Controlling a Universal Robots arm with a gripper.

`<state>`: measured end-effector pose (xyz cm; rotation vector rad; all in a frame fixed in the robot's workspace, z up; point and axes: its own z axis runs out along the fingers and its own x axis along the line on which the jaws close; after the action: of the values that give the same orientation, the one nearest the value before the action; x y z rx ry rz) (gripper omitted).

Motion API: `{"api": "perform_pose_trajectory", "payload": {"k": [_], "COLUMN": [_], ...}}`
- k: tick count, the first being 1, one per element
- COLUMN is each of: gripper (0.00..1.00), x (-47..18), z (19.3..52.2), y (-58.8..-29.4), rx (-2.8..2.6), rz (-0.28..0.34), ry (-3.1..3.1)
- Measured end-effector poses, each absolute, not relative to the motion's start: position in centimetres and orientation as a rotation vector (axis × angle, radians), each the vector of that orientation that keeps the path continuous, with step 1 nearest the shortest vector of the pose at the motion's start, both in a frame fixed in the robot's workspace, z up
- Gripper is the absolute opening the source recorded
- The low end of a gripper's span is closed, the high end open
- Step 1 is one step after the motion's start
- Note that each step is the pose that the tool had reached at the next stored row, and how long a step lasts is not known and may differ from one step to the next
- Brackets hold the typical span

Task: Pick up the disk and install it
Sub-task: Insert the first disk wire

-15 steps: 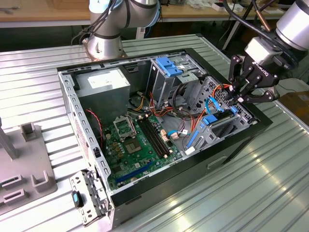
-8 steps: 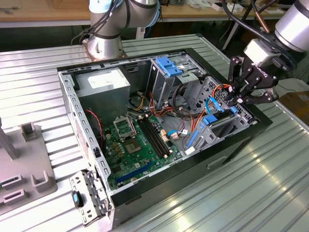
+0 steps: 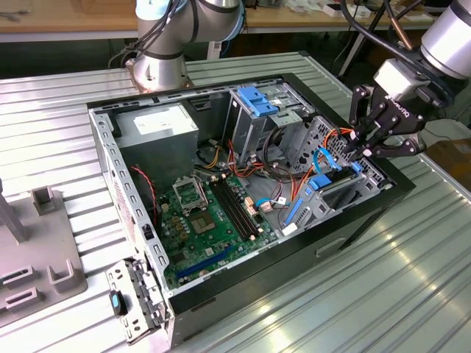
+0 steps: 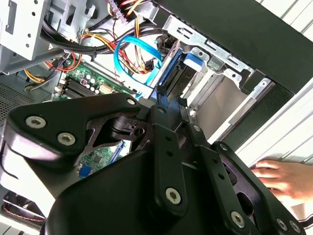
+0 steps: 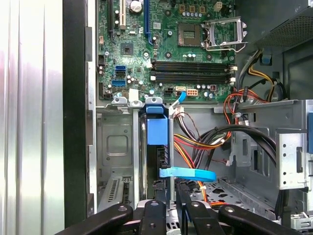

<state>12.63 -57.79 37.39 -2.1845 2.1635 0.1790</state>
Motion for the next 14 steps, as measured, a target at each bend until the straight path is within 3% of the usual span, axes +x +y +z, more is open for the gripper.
{"api": "perform_pose_trajectory", "payload": {"k": [14], "gripper": [0.24], "x": [12.89], "z": [37.29], "y": [-57.79], "rx": [-2.184], "rz": [0.179], "ry": [2.164]}}
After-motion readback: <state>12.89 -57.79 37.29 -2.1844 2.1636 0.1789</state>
